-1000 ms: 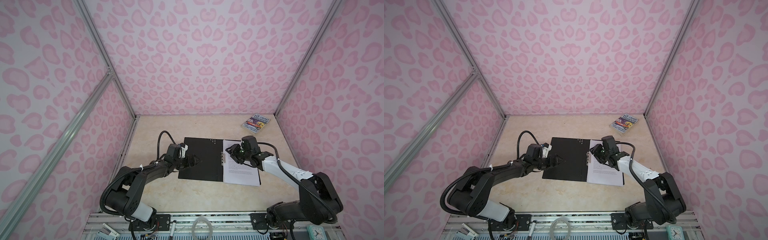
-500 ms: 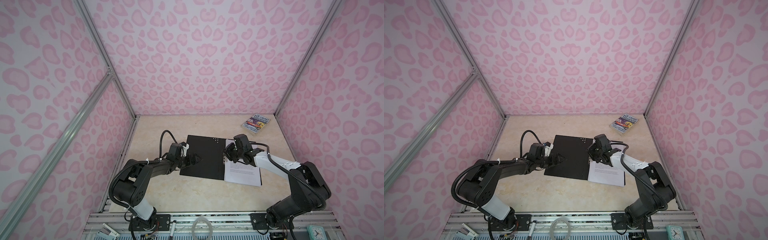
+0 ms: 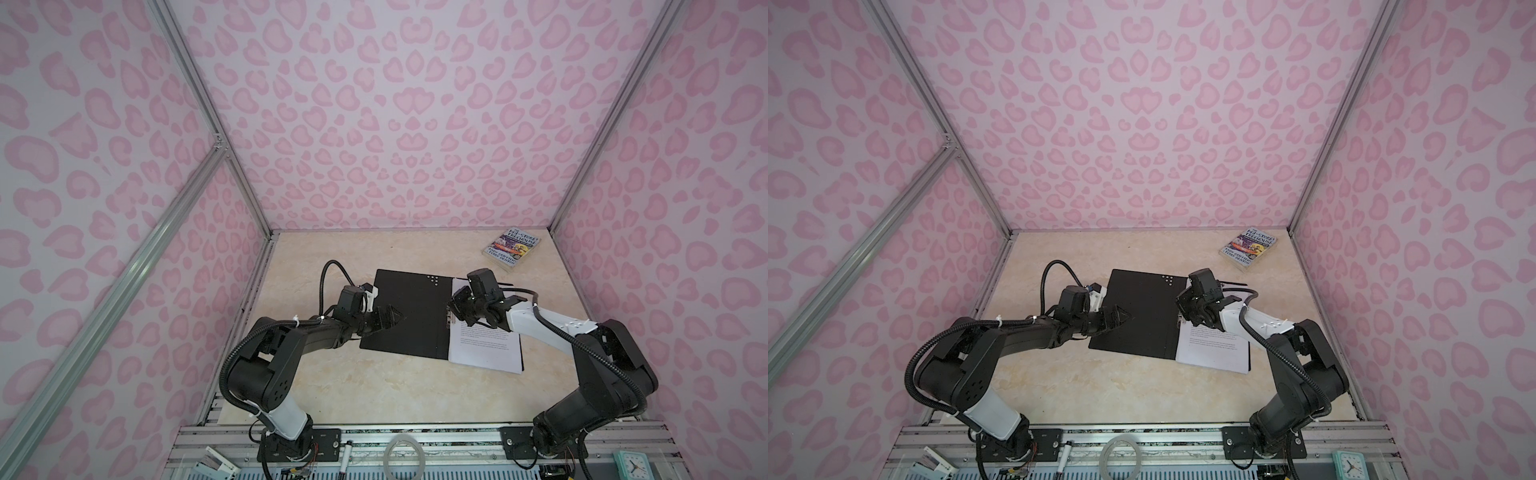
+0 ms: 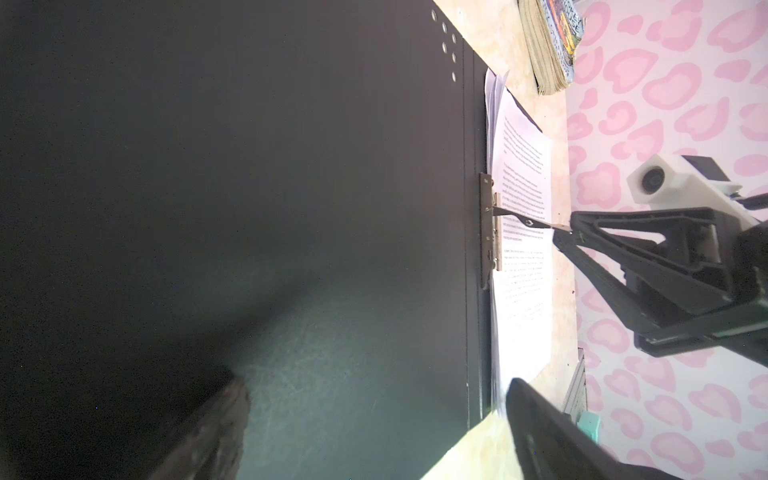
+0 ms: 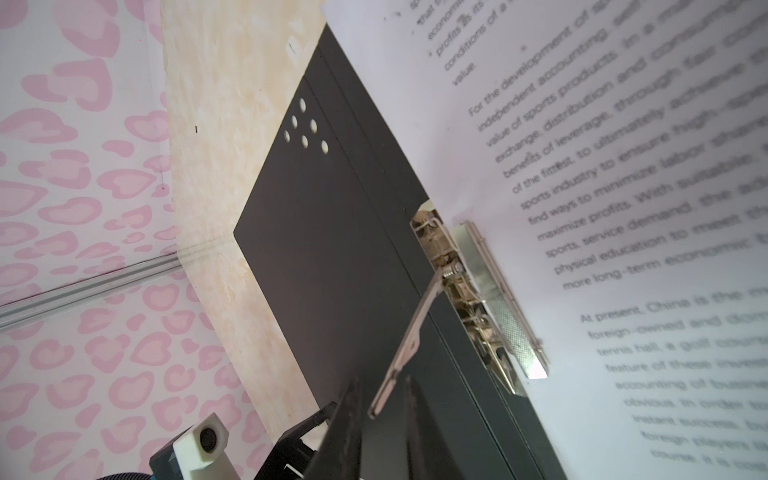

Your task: Put the files into the folder

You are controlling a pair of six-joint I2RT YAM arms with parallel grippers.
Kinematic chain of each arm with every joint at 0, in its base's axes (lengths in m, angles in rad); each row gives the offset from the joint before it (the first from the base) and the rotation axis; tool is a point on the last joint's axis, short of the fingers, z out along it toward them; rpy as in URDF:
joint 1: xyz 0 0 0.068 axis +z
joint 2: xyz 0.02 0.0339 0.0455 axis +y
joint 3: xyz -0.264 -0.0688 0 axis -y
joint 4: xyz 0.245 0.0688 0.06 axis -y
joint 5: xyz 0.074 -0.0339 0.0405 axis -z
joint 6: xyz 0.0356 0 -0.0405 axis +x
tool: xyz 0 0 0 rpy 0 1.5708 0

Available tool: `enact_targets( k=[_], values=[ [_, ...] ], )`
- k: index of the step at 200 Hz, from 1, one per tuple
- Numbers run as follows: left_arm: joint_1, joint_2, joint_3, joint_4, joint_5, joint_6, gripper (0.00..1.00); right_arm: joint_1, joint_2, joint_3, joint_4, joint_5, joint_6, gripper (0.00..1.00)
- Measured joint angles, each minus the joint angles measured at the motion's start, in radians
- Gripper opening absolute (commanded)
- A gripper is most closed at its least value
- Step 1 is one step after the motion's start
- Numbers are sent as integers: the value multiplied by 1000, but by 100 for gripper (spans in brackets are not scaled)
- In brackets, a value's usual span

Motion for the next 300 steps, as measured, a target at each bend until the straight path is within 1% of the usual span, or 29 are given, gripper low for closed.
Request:
enact_targets(
  k=[101,154,195,233,277,300],
  values=[
    [0,13,3,13,1,0,99,-14,18,-25,38,-38,18,11],
    [1,15,4,17,0,-6,99,-18,19,-46,53,-41,31,0],
    [26,-2,-21,42,8,-26,99,-14,40,-40,83,-57,25,0],
    [60,-54,-61,39,12,-45,99,16,105,36,89,-72,-3,0],
    [62,-152,-110,-25,0,-71,98,55,224,181,85,-101,-71,0],
    [71,-187,-127,-43,-4,-80,98,77,270,229,90,-132,-109,0]
  ],
)
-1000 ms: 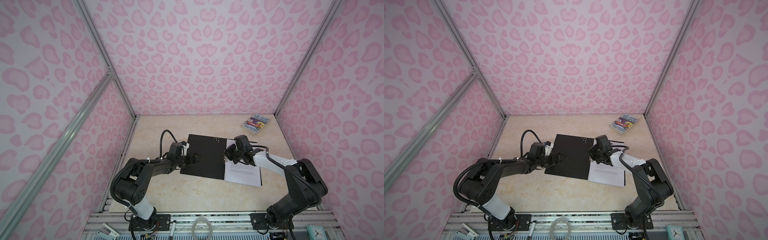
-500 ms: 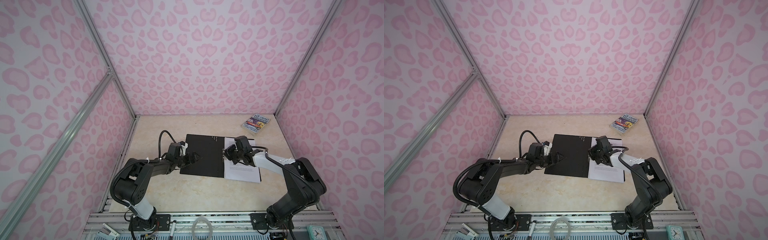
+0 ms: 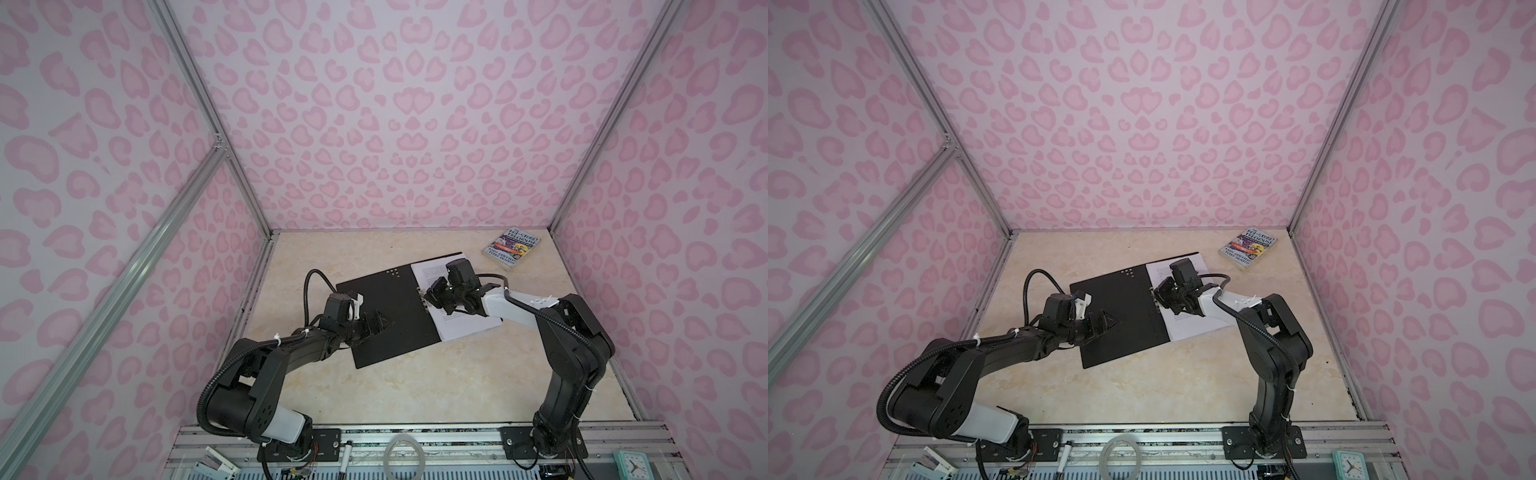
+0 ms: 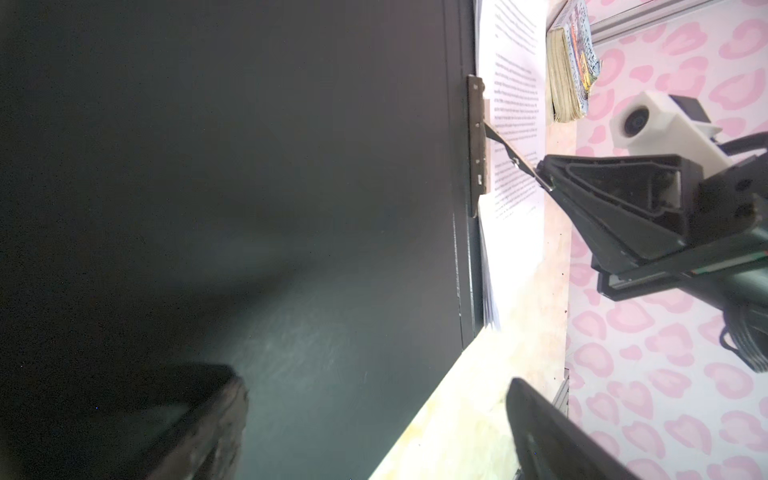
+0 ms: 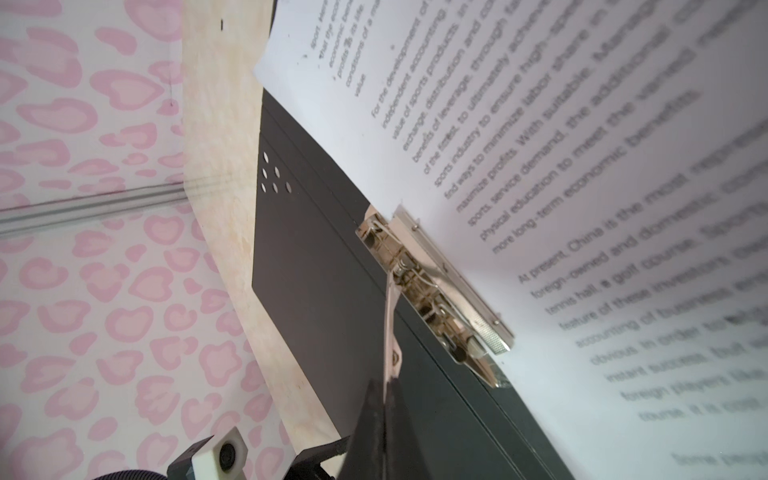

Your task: Put the files into the folder

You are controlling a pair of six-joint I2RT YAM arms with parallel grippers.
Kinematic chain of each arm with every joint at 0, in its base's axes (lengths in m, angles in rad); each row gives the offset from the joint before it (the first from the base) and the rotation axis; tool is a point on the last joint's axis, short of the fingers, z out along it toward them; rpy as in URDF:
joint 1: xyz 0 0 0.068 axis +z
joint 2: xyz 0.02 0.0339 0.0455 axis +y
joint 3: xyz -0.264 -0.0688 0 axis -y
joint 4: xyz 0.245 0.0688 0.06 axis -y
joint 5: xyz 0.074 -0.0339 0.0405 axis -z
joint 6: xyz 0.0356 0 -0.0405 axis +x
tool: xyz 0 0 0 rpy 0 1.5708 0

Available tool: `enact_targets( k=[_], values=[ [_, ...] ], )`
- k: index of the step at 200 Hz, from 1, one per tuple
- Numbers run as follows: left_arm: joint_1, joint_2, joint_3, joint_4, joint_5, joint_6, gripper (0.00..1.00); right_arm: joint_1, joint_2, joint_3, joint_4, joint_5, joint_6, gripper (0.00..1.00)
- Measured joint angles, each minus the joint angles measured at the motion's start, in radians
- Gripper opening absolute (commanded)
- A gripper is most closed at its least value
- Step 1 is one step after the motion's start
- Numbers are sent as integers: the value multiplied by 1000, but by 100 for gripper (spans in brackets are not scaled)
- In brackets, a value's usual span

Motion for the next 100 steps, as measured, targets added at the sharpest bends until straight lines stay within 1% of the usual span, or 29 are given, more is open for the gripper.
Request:
enact_targets(
  k=[27,72,100],
  values=[
    [32,12,-9,11,13,-17,98,14,12,-1,-7,-18,-48,0],
    [87,112,-6,157,75,-60,99,10,14,-22,0,-9,-137,0],
    [123,145,-19,219,117,-87,99,10,13,-36,-3,16,-203,0]
  ],
)
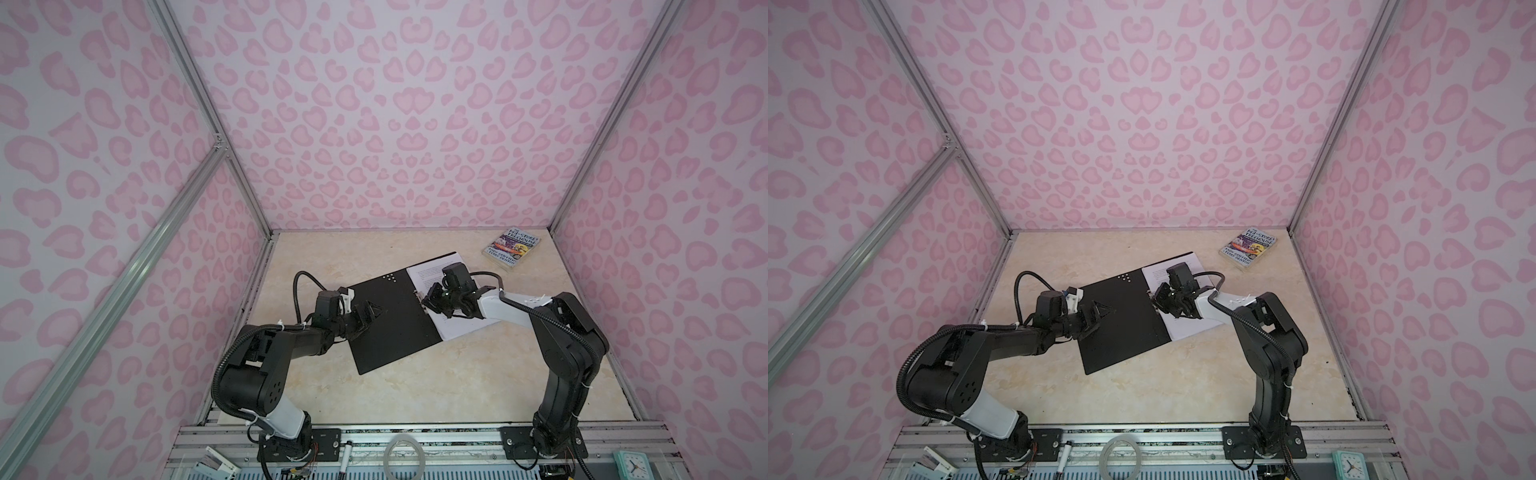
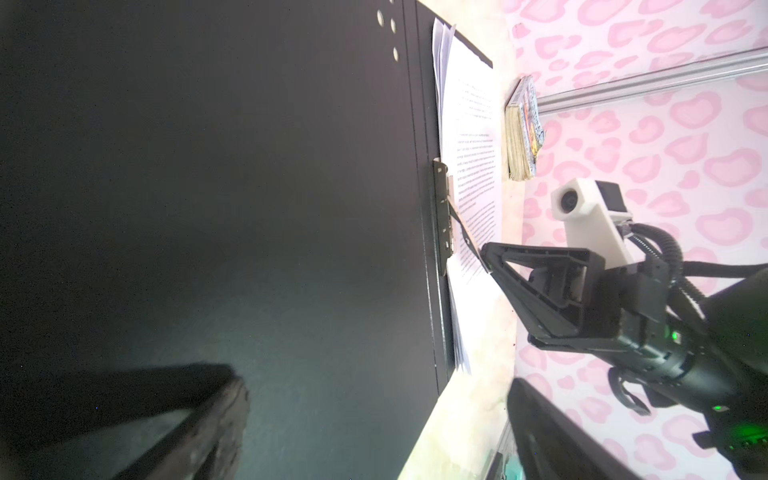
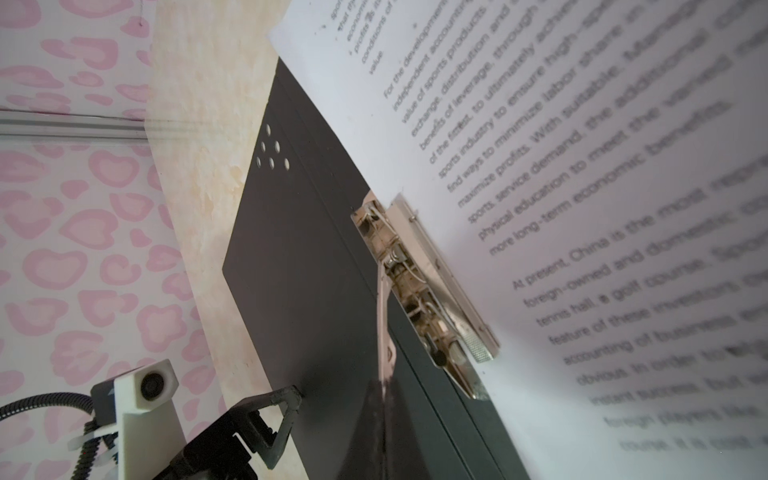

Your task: Put the files into the folder

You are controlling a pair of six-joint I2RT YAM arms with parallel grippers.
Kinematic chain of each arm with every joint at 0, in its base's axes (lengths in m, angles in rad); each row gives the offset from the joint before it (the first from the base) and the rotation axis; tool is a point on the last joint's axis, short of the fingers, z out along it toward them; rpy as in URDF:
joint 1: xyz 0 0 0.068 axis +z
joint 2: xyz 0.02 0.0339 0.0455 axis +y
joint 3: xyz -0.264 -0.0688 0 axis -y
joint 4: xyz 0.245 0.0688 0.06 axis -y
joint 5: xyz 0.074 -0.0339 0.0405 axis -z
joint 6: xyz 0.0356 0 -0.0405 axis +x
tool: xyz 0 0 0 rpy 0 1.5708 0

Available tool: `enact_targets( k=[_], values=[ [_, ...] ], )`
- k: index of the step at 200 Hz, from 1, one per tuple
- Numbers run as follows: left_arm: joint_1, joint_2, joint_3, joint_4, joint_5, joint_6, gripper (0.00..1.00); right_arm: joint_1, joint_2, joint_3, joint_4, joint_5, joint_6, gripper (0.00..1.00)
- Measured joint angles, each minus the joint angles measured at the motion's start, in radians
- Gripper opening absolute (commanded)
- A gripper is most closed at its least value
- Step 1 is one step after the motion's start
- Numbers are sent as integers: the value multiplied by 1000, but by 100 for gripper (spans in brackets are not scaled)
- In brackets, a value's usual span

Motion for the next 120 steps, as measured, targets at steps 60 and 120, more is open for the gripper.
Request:
enact_targets(
  k=[60,120],
  values=[
    [16,32,-2,60,23,-18,100,5,0,-49,30,61,-115,0],
    [21,41,0,73,31,-21,100,7,11,-79,55,98,-190,0]
  ],
)
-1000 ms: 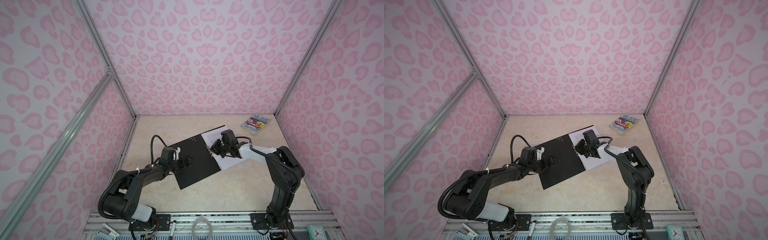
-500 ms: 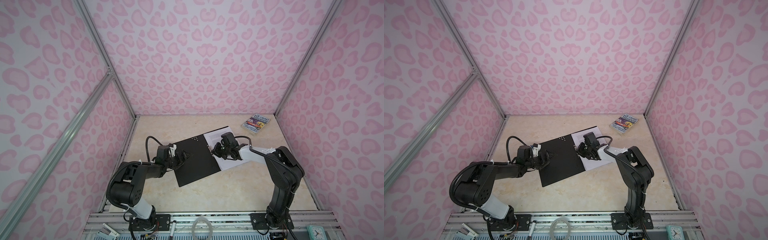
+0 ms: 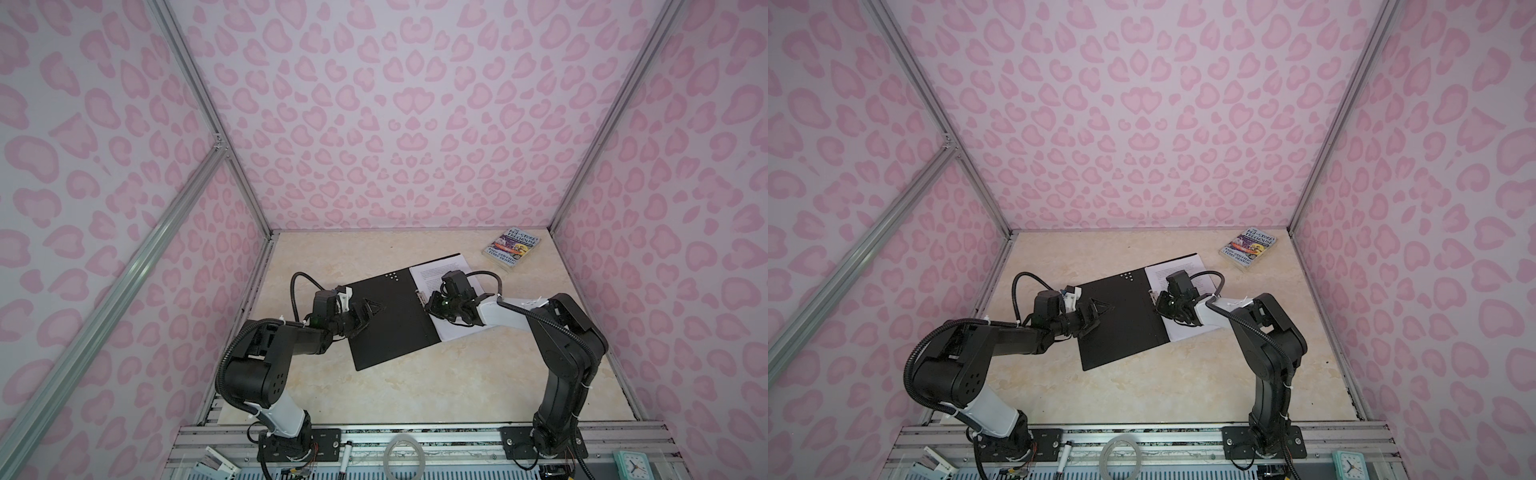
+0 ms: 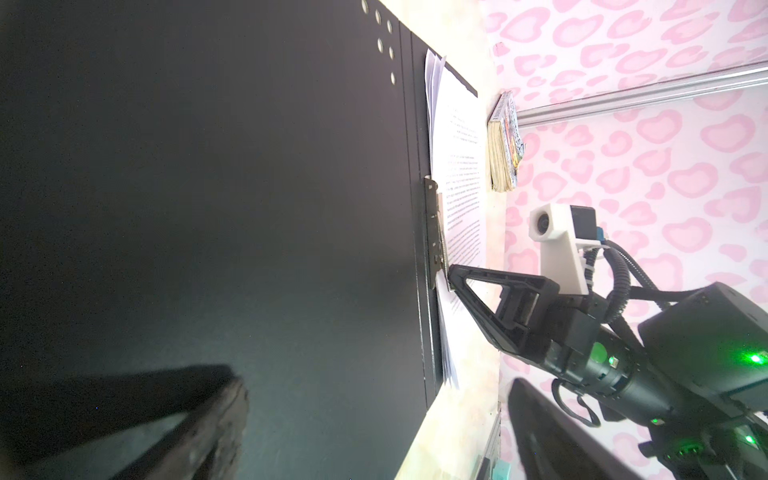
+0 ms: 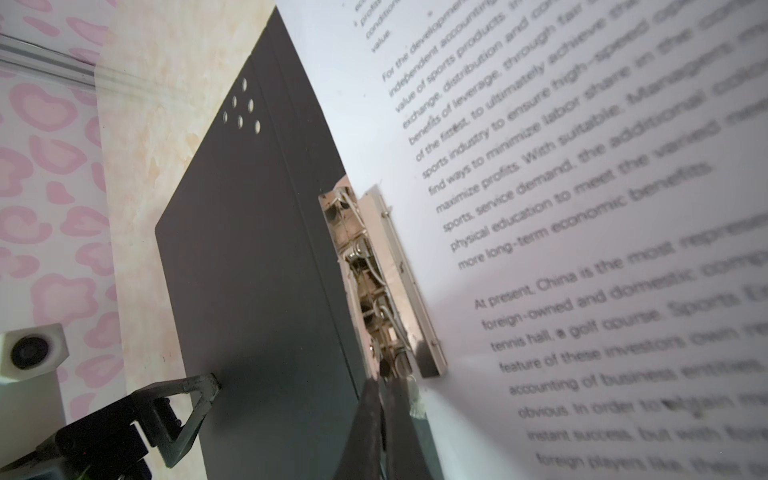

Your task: Put the files into the folder

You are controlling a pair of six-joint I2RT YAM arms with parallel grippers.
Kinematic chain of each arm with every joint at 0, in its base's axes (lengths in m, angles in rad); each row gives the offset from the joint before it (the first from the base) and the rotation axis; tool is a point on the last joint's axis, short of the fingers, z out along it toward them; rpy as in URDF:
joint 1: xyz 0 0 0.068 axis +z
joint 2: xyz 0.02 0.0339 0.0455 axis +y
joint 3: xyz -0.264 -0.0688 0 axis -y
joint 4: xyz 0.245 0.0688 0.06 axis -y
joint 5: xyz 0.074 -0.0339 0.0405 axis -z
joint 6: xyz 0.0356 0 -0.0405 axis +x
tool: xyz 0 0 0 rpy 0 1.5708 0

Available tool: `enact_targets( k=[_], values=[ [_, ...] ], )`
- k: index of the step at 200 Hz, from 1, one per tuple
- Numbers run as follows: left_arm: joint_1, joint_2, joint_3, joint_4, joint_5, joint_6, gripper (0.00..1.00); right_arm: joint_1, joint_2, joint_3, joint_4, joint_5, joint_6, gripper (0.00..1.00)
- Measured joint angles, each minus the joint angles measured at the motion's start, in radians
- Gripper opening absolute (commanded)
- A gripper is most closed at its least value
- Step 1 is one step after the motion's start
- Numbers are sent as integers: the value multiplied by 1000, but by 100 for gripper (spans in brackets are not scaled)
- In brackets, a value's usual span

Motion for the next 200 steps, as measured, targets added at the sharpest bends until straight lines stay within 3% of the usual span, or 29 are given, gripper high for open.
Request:
enact_targets(
  k=[86,200],
  values=[
    [4,3,0,3,9,0,100,9,22,-25,34,32,-49,0],
    [5,-10,0,-10,-9,4,100,64,10,-5,34,159,-65,0]
  ],
)
